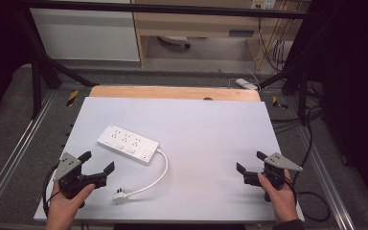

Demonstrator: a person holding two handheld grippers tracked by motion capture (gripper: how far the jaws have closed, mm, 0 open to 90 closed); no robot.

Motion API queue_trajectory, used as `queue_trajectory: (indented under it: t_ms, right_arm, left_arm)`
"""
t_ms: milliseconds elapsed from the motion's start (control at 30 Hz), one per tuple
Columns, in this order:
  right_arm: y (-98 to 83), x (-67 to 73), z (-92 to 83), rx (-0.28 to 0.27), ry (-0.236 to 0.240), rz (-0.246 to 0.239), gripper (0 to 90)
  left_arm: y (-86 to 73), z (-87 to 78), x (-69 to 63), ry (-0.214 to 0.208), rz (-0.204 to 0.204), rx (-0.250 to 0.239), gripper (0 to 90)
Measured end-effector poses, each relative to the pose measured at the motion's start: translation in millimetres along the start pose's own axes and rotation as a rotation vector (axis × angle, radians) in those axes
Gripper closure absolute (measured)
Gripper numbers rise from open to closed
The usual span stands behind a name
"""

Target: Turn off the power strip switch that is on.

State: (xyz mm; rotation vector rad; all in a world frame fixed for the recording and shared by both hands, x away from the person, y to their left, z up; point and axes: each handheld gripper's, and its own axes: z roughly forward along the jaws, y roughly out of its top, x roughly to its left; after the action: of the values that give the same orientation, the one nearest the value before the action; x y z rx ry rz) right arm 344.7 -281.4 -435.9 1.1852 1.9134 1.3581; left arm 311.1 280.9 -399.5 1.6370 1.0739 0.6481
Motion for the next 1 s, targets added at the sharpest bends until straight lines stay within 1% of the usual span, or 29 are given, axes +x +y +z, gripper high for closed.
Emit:
queue_trajectory:
  t_ms: [100,133,233,333,433,633,733,767,800,867,1000]
  right_arm:
    - [0.6,0.0,-0.5,-0.006,-0.004,0.000,4.3]
    - [0.8,-0.2,-0.6,-0.010,-0.009,-0.003,4.2]
    - [1.6,-0.2,-1.3,-0.014,-0.019,-0.001,3.9]
    - [2.1,-0.3,-1.5,-0.021,-0.024,-0.001,3.7]
    - [3.5,0.1,-1.9,-0.034,-0.031,-0.020,3.6]
    - [3.6,1.1,-0.1,-0.025,-0.032,-0.025,3.6]
    - [3.9,1.7,1.1,-0.023,-0.032,-0.026,3.6]
    - [3.9,1.7,1.1,-0.023,-0.032,-0.026,3.6]
    - [4.0,2.2,1.5,-0.023,-0.030,-0.027,3.6]
    - [4.0,2.3,1.6,-0.022,-0.031,-0.027,3.6]
    - [3.8,1.7,1.8,-0.019,-0.032,-0.028,3.5]
  left_arm:
    - [0.4,-0.3,-0.2,-0.004,-0.005,-0.002,4.9]
    - [0.8,-0.6,-0.4,-0.010,-0.021,-0.009,5.0]
    - [1.8,-1.9,-1.2,-0.018,-0.028,-0.017,5.1]
    - [2.1,-2.9,-2.8,-0.025,-0.028,-0.020,5.1]
    - [2.6,-3.3,-5.0,-0.030,-0.017,-0.022,5.1]
    - [5.1,-4.3,-7.9,-0.038,-0.018,-0.026,6.0]
    - [6.3,-5.7,-10.3,-0.045,-0.014,-0.030,9.7]
    - [6.8,-6.0,-10.9,-0.049,-0.015,-0.031,9.7]
    - [7.6,-6.4,-11.8,-0.051,-0.014,-0.037,13.2]
    - [9.1,-7.3,-12.5,-0.053,-0.009,-0.042,14.8]
    - [11.7,-8.7,-16.4,-0.076,-0.013,-0.049,20.7]
